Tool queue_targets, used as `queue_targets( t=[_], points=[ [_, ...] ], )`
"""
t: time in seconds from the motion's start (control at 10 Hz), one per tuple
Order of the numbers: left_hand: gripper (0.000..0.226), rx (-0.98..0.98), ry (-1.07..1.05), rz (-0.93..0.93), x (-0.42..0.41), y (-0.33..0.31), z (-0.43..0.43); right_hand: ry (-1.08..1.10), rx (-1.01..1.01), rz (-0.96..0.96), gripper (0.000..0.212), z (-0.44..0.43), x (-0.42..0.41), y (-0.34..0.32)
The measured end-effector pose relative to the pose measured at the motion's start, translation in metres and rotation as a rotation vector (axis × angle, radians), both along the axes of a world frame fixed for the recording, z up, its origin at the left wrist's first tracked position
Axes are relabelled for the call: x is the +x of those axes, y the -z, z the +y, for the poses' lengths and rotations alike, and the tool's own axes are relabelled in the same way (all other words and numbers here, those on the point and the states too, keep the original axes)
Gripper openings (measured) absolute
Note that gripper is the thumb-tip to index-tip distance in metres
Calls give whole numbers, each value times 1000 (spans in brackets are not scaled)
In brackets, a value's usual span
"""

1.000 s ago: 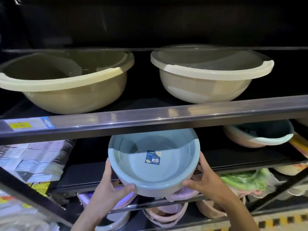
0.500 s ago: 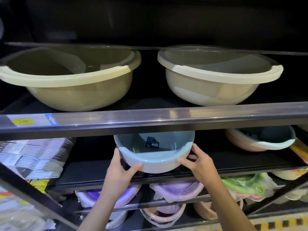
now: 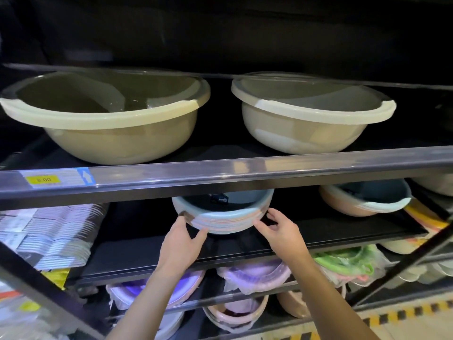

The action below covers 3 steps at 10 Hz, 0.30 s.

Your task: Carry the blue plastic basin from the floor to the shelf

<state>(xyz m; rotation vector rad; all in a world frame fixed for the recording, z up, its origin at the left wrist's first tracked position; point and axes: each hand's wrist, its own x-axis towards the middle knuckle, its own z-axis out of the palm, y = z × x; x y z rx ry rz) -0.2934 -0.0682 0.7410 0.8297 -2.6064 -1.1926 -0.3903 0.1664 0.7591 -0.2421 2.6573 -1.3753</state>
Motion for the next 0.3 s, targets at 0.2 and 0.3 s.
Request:
queue_targets(
  t=[0.2, 0.3],
  points=[
    [59, -283, 234, -98, 15, -42, 13, -109, 313, 126, 76, 30, 22, -32],
    [67, -448, 262, -131, 25, -74, 34, -148, 495, 273, 77, 51, 30, -63]
  ],
)
